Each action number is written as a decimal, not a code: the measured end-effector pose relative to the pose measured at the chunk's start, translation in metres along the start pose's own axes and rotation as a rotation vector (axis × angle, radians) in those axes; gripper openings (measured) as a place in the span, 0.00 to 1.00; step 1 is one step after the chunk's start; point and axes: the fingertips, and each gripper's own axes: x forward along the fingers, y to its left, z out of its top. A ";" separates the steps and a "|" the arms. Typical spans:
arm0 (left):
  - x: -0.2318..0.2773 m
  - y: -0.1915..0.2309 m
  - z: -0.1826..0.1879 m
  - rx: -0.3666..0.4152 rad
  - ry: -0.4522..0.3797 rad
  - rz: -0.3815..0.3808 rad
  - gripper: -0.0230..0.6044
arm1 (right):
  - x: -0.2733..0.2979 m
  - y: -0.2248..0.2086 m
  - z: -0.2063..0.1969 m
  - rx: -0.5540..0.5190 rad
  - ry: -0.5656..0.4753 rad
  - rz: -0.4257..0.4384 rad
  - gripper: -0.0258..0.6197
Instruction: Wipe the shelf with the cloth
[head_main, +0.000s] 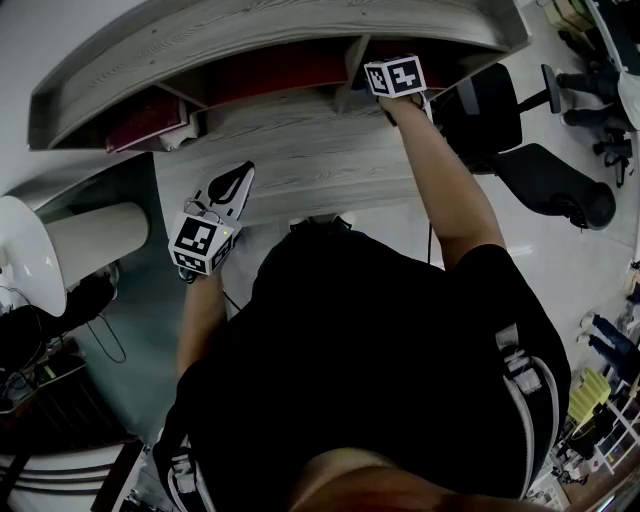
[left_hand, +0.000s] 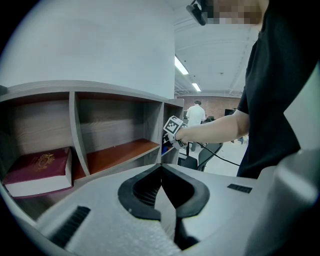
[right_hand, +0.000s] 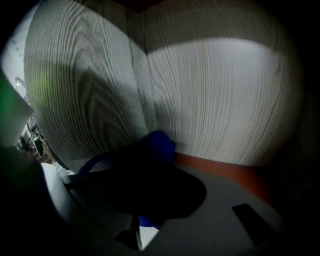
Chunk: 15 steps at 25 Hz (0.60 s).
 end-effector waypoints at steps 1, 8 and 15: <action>0.000 0.001 0.000 0.001 0.000 0.000 0.06 | 0.000 0.000 0.000 0.003 0.000 0.000 0.13; -0.001 0.005 -0.002 -0.003 -0.002 0.000 0.06 | 0.000 0.000 0.000 0.004 0.003 -0.008 0.13; 0.001 0.004 -0.004 0.003 -0.003 -0.017 0.06 | 0.000 0.001 -0.001 -0.005 0.013 -0.024 0.13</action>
